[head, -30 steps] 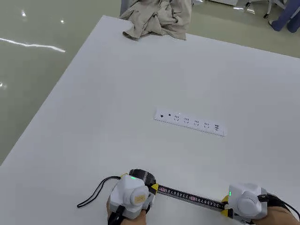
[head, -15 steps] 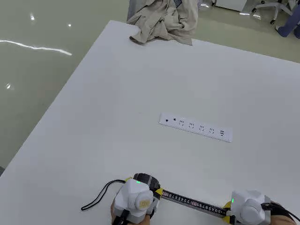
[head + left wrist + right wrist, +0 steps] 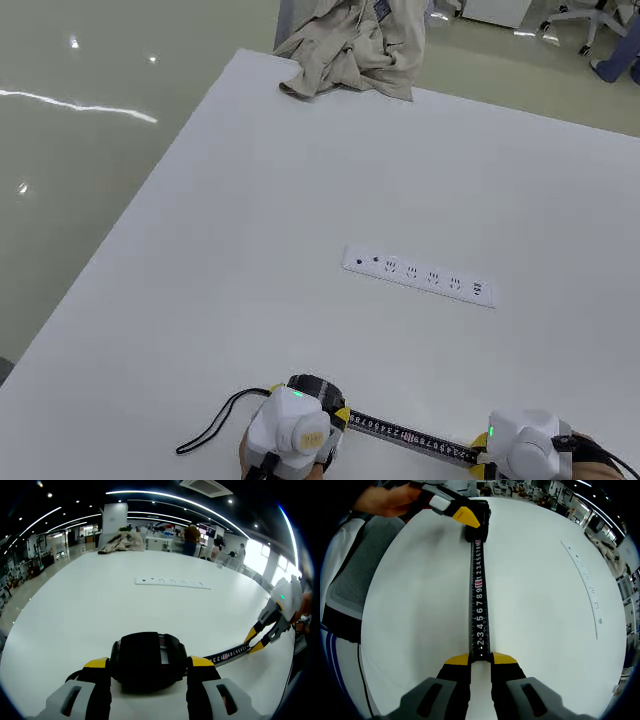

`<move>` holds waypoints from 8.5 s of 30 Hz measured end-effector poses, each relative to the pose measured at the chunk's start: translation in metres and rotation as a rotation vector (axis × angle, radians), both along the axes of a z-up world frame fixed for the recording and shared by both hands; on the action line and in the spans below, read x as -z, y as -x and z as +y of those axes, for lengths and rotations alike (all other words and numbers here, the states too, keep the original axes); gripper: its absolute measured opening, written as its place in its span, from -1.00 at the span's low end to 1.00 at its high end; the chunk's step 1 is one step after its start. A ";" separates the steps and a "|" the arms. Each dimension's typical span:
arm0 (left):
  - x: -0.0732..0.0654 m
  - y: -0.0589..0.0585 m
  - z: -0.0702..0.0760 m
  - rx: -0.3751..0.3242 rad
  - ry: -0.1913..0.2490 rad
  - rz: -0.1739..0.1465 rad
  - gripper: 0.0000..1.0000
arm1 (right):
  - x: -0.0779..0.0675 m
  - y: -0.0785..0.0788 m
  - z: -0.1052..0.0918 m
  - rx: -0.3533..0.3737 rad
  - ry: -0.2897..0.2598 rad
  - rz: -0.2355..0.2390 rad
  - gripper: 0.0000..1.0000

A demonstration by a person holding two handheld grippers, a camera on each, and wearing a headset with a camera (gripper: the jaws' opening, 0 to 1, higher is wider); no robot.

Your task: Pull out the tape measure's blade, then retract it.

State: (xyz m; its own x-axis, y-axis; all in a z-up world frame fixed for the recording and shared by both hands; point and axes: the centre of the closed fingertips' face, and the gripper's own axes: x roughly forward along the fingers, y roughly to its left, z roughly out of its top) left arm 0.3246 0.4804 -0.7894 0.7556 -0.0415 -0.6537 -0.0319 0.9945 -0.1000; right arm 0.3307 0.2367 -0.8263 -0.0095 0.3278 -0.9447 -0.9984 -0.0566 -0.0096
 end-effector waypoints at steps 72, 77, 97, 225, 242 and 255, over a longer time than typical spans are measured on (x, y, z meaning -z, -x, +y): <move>0.001 0.000 -0.001 0.011 -0.007 0.008 0.16 | 0.000 0.005 0.058 0.044 -0.035 0.086 -0.73; 0.000 0.000 0.000 0.012 -0.007 0.011 0.16 | 0.001 0.004 0.061 0.049 -0.040 0.096 -0.73; 0.000 0.000 -0.001 0.013 -0.011 0.008 0.15 | -0.001 0.006 0.070 0.060 -0.033 0.131 -0.74; 0.001 0.000 -0.001 0.018 -0.010 0.007 0.14 | 0.000 0.018 0.176 -0.076 -0.172 0.037 -0.74; 0.001 0.000 -0.001 0.020 -0.008 0.012 0.14 | 0.001 0.018 0.182 -0.079 -0.174 0.034 -0.74; 0.001 0.000 -0.001 0.018 -0.008 0.012 0.14 | 0.001 0.018 0.185 -0.085 -0.168 0.032 -0.74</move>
